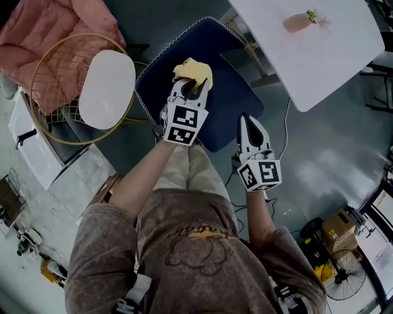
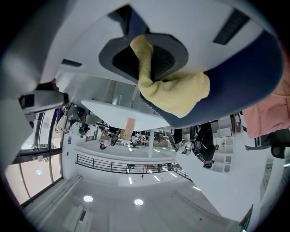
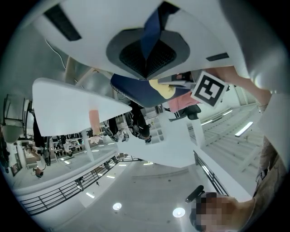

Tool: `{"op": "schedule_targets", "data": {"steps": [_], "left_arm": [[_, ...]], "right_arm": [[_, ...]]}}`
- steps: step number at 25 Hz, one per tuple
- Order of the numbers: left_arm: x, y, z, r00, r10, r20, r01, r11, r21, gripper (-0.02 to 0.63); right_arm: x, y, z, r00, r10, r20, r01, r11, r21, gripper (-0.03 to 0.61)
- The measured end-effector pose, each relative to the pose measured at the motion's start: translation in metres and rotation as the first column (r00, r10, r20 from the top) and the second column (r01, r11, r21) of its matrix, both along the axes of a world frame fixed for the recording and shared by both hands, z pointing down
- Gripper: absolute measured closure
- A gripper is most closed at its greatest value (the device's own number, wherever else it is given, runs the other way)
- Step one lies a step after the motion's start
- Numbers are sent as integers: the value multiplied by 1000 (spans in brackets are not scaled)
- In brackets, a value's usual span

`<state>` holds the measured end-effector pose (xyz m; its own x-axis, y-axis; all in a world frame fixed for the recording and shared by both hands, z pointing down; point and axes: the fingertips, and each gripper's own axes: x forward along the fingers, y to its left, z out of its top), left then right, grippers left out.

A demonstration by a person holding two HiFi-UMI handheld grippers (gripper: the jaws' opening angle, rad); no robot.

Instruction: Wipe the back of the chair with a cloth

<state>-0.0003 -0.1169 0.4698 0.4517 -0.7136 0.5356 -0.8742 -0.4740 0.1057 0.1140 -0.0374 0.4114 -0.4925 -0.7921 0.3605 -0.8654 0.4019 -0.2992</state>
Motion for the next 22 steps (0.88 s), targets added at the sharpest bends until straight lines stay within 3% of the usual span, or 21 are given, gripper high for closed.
{"op": "schedule_targets", "data": {"steps": [14, 22], "left_arm": [[-64, 125, 4, 993, -118, 25, 120, 990, -73, 561], [-93, 163, 20, 985, -155, 72, 163, 981, -110, 561]], "right_arm": [[-44, 8, 3, 994, -110, -1, 110, 994, 4, 552], [-64, 21, 10, 989, -148, 5, 149, 989, -6, 552]]}}
